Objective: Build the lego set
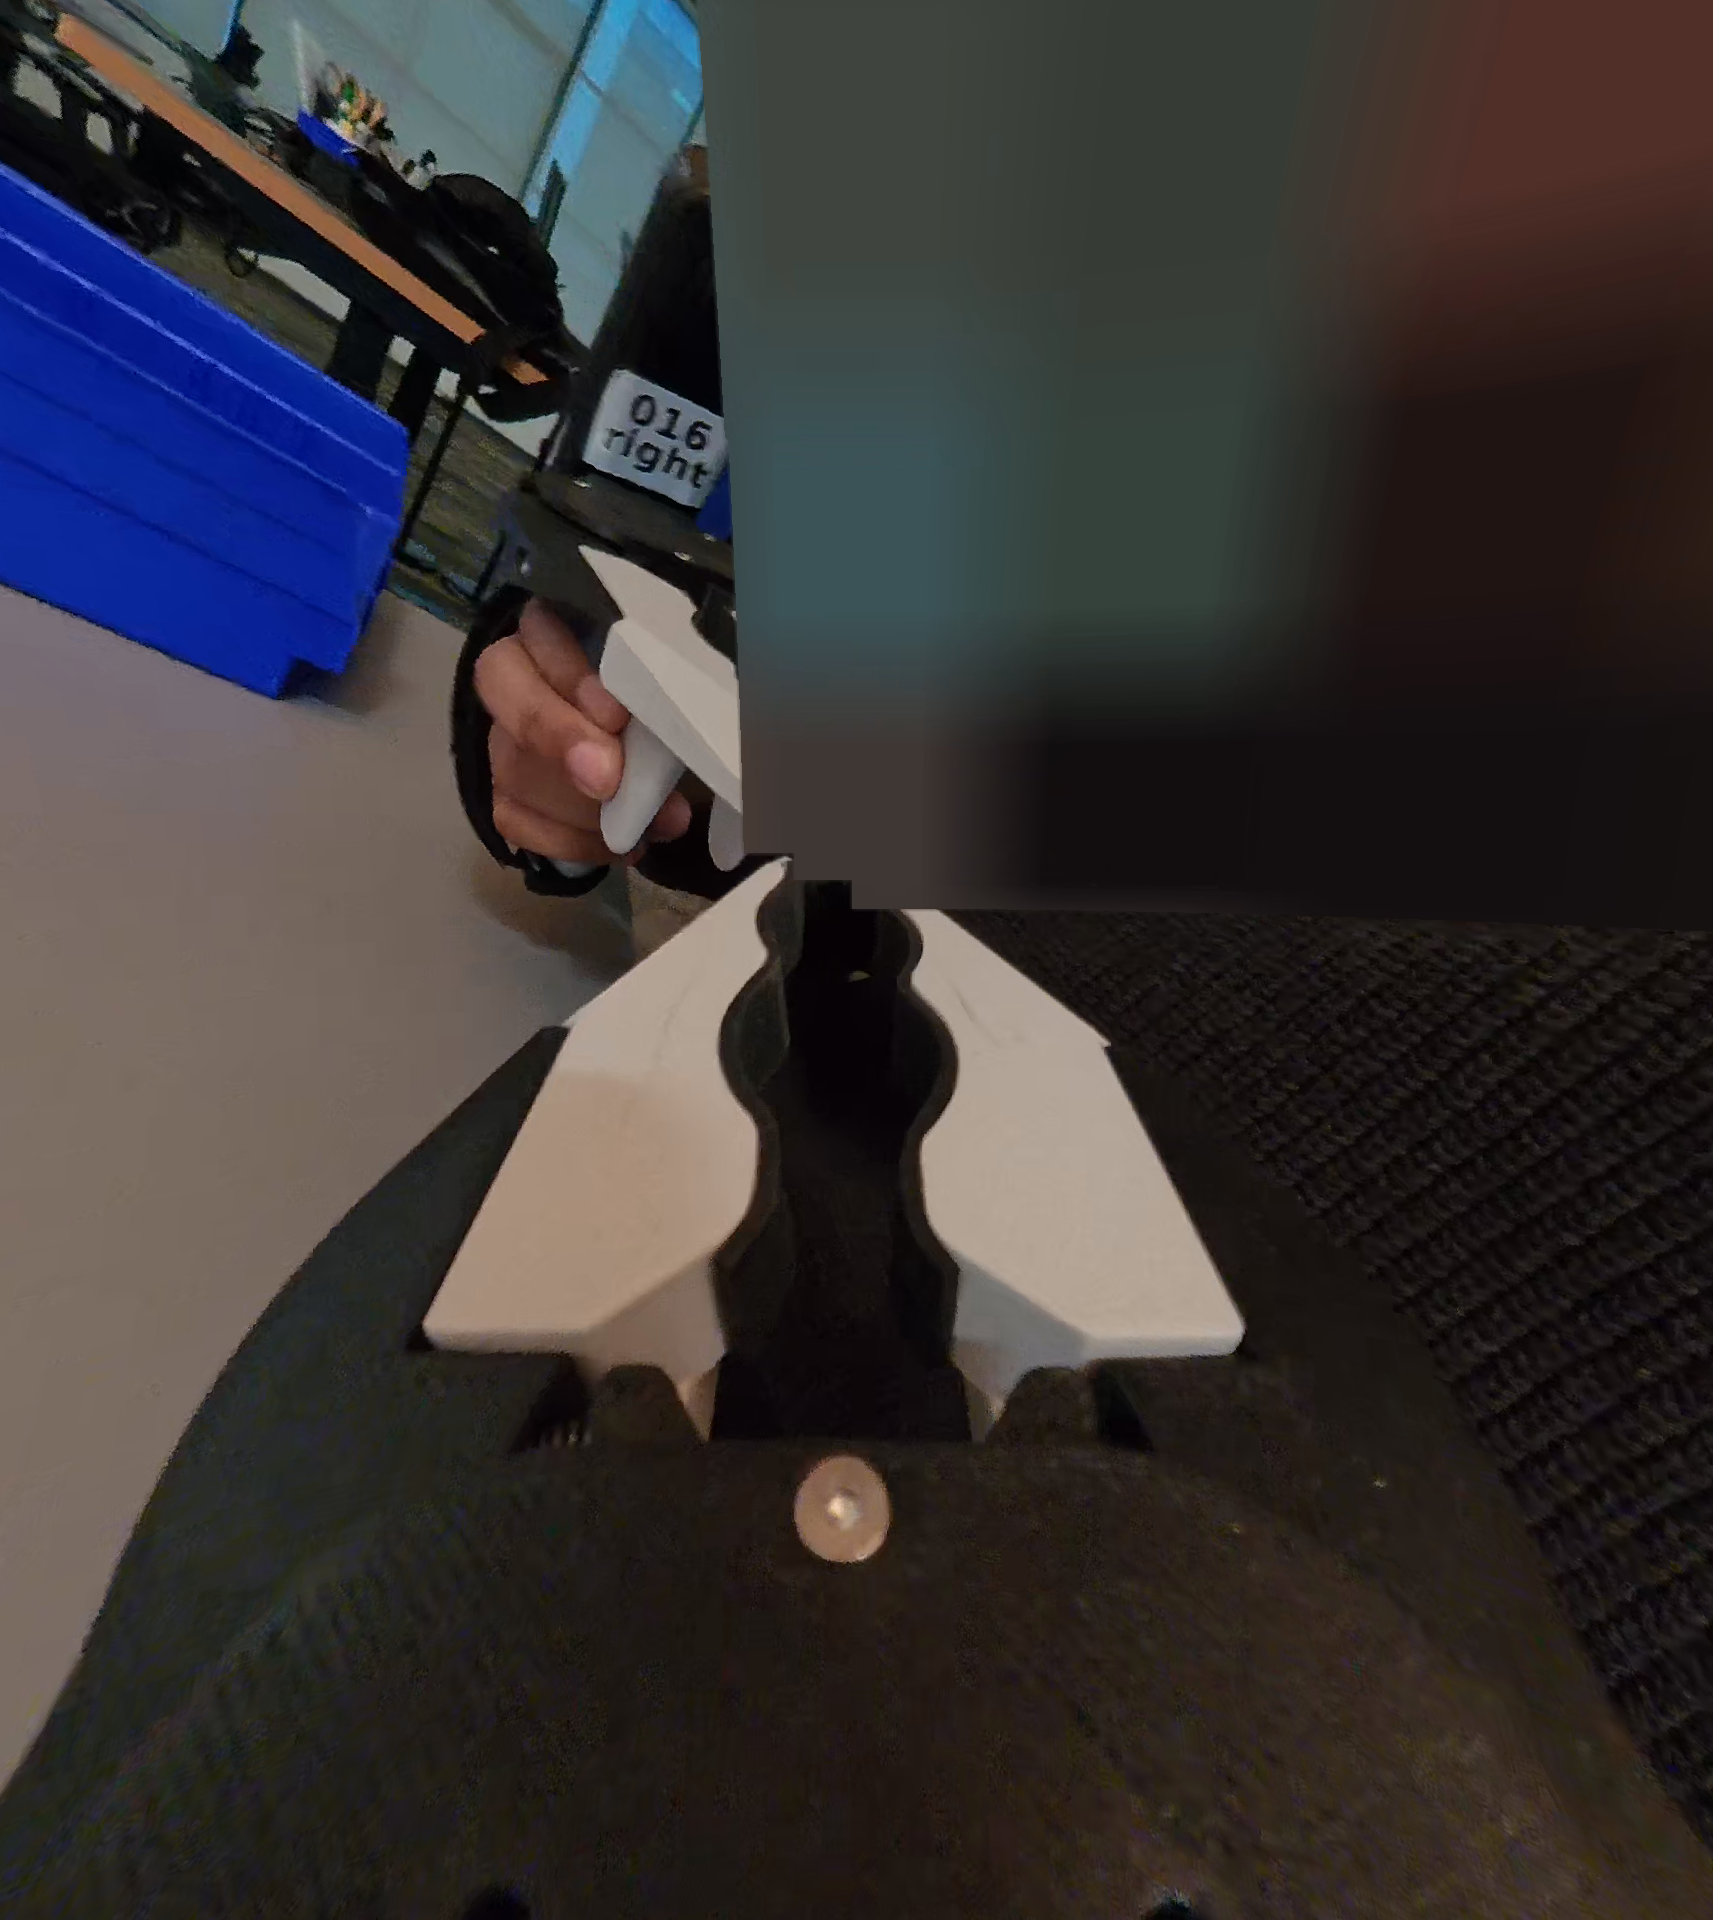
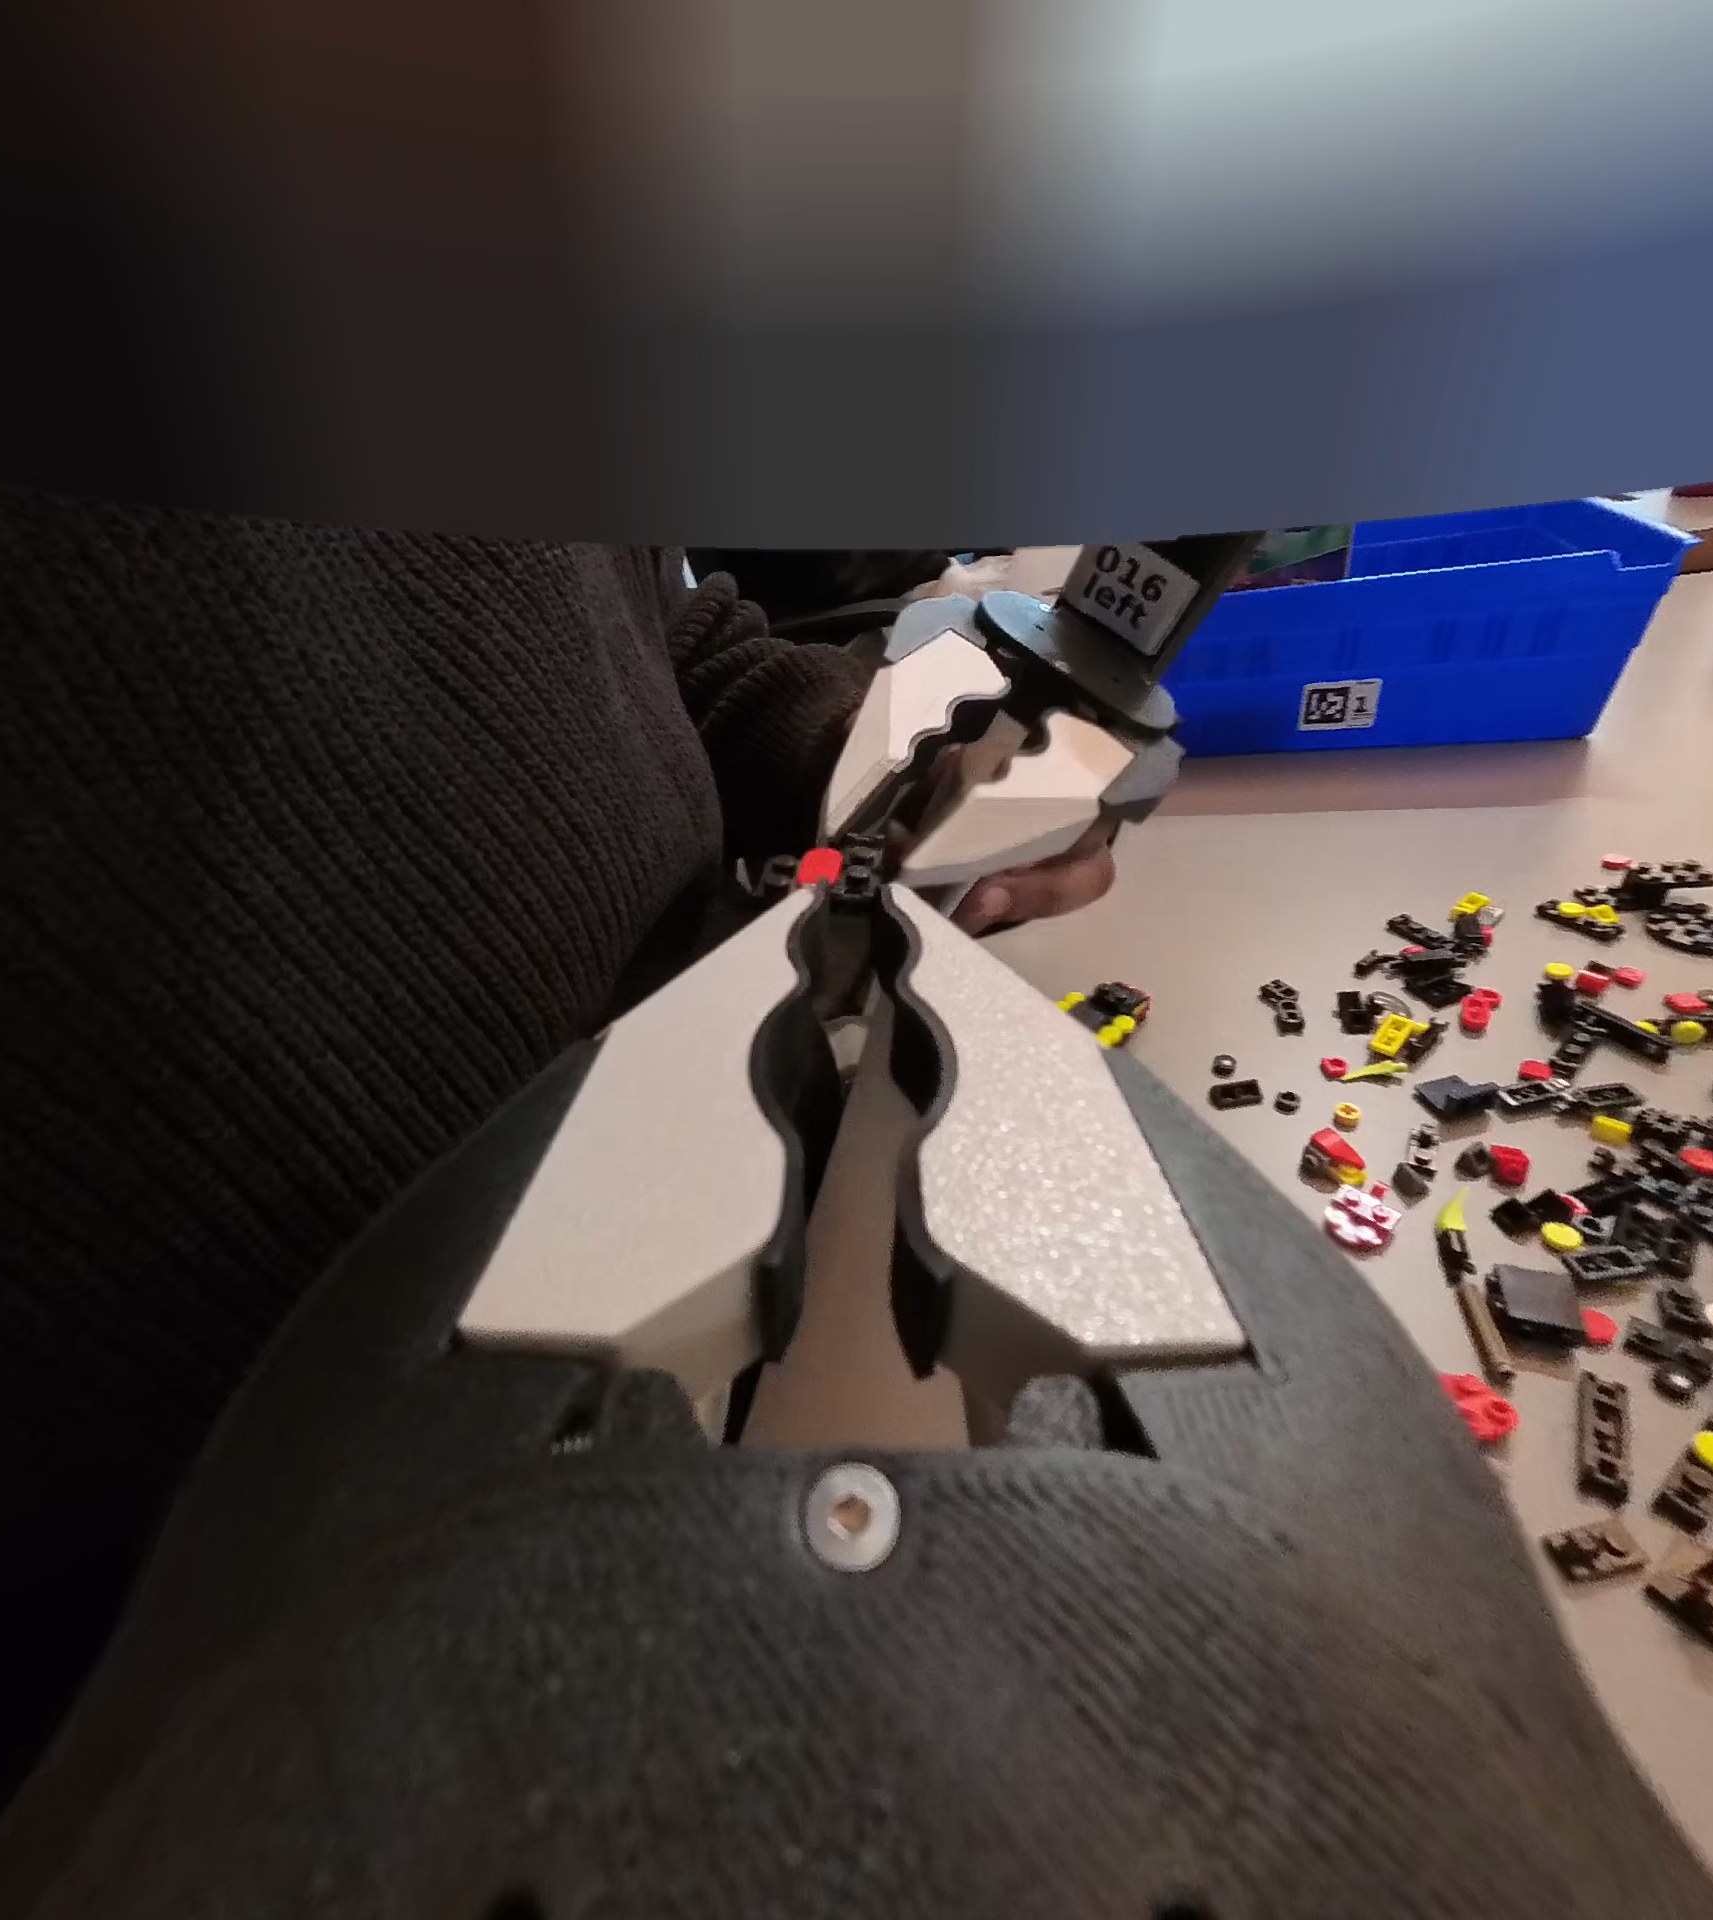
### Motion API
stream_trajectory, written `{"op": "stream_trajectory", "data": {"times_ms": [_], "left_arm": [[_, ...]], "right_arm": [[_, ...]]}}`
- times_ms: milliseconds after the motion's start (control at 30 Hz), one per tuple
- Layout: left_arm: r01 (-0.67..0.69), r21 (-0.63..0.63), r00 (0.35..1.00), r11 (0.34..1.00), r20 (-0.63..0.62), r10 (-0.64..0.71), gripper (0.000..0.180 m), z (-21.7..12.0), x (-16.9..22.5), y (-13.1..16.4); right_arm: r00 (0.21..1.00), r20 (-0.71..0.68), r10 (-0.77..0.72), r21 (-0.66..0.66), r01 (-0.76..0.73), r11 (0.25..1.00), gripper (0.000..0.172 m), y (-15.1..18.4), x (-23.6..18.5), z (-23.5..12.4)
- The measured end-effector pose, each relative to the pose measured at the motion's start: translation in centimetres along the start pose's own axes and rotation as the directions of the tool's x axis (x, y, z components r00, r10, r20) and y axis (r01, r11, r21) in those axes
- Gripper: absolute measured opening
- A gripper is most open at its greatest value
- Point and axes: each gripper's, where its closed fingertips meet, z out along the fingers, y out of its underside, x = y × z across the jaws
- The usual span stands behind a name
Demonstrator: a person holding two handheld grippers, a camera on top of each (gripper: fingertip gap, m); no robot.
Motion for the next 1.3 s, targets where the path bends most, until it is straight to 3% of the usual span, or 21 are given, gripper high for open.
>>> {"op": "stream_trajectory", "data": {"times_ms": [133, 533, 800, 1233, 1300], "left_arm": [[0.114, 0.033, 0.993, 0.993, 0.017, -0.114, 0.029, -0.4, -1.3, -0.3], [0.409, 0.025, 0.909, 0.912, -0.098, -0.405, 0.020, -0.4, -2.1, 0.5], [0.459, 0.040, 0.880, 0.887, -0.155, -0.448, 0.019, -0.6, -1.8, 0.1], [0.469, 0.020, 0.880, 0.883, -0.091, -0.466, 0.006, -0.4, -2.7, 0.9], [0.432, 0.040, 0.901, 0.901, -0.053, -0.430, 0.005, -0.6, -3.1, 0.7]], "right_arm": [[0.997, -0.062, -0.046, 0.012, 0.047, 0.999, 0.006, -0.5, 0.7, -0.4], [0.981, -0.145, -0.131, -0.063, 0.123, 0.990, 0.006, 0.4, 1.6, -0.2], [0.982, -0.141, -0.125, -0.069, 0.116, 0.991, 0.007, 0.6, 1.6, -0.2], [0.965, -0.185, -0.187, -0.155, 0.159, 0.975, 0.007, 1.9, 2.4, -0.1], [0.959, -0.229, -0.168, -0.153, 0.135, 0.979, 0.024, 1.9, 3.3, -0.1]]}}
